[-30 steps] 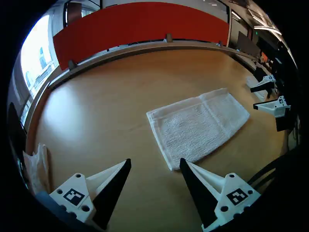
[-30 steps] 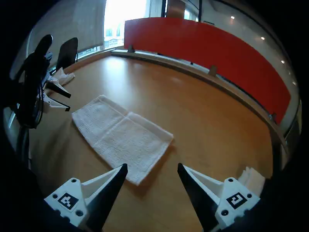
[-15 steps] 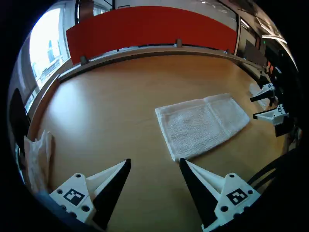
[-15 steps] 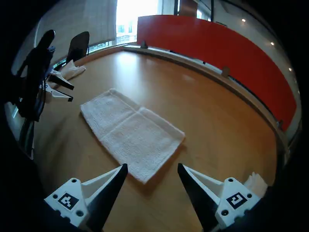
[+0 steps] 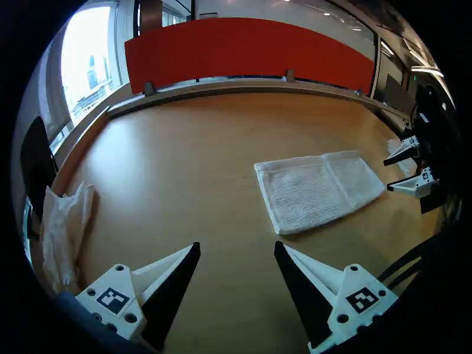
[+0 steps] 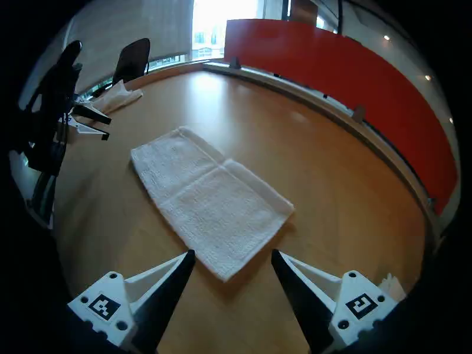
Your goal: Fold towel
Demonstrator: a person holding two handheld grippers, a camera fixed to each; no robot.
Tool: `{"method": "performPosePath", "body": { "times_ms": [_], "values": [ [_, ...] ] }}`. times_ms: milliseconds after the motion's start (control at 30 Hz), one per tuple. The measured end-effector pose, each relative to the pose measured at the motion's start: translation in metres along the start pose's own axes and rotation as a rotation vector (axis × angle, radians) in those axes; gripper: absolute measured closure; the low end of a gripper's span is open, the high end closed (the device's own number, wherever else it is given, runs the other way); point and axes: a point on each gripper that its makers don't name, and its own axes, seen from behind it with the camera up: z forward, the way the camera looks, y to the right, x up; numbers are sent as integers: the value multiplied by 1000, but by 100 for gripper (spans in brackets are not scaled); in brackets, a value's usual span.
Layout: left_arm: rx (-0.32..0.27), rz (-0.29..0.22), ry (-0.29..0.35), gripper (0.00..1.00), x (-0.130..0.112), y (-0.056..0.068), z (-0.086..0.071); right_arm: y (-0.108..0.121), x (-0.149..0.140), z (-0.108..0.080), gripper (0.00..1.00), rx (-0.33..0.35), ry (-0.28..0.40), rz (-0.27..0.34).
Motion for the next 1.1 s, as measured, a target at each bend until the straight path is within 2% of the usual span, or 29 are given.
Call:
{"method": "performPosePath", "body": {
  "times_ms": [300,433,700,867,1033,1100],
  "values": [
    [16,-14,19,7,-6,-6,-10,-2,-12,3,0,16,-27,-9],
    [17,-18,36,7,-8,-8,-14,-5,-18,5,4,26,-38,-11],
    [20,-22,50,7,-15,-12,-21,-2,-31,10,29,28,-72,-11],
    [22,-30,47,7,-20,-15,-25,-7,-35,12,47,56,-85,2],
    [26,-28,47,7,-22,-20,-28,-7,-36,14,60,68,-90,14],
    [28,-28,47,7,-23,-22,-30,-6,-38,14,60,72,-94,18]
  ]
}}
